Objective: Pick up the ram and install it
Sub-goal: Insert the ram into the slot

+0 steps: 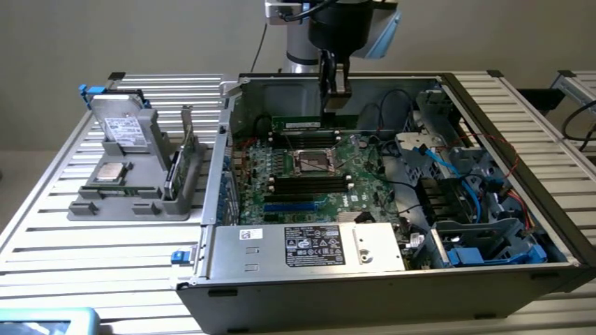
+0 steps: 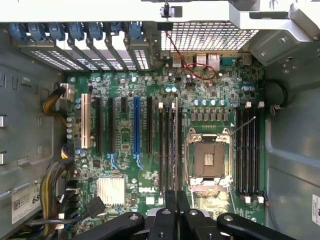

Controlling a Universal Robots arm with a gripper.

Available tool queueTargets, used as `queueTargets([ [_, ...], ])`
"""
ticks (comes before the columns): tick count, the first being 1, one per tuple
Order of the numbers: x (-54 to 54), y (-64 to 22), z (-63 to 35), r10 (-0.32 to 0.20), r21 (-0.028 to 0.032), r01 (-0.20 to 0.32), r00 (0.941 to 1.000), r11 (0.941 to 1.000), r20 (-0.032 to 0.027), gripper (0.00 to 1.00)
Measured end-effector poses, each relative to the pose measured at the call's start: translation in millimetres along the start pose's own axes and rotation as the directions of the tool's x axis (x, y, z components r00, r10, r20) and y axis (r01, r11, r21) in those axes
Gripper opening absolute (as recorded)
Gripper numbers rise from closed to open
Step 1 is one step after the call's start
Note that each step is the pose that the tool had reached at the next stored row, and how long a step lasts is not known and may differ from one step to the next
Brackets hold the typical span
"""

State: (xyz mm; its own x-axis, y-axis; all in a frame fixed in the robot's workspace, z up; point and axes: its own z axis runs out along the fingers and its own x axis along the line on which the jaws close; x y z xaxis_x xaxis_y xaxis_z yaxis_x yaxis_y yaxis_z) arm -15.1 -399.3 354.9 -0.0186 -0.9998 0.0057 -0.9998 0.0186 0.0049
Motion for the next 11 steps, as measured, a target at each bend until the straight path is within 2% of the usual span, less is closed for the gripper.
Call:
queueTargets([
  [8,-2.0,0.1,1.0,0.0,0.0,0.0,1.0,1.0,-0.0001,0.13],
  [11,-5.7,0.1,2.5,0.0,-0.0001,0.0,1.0,1.0,-0.0001,0.13],
])
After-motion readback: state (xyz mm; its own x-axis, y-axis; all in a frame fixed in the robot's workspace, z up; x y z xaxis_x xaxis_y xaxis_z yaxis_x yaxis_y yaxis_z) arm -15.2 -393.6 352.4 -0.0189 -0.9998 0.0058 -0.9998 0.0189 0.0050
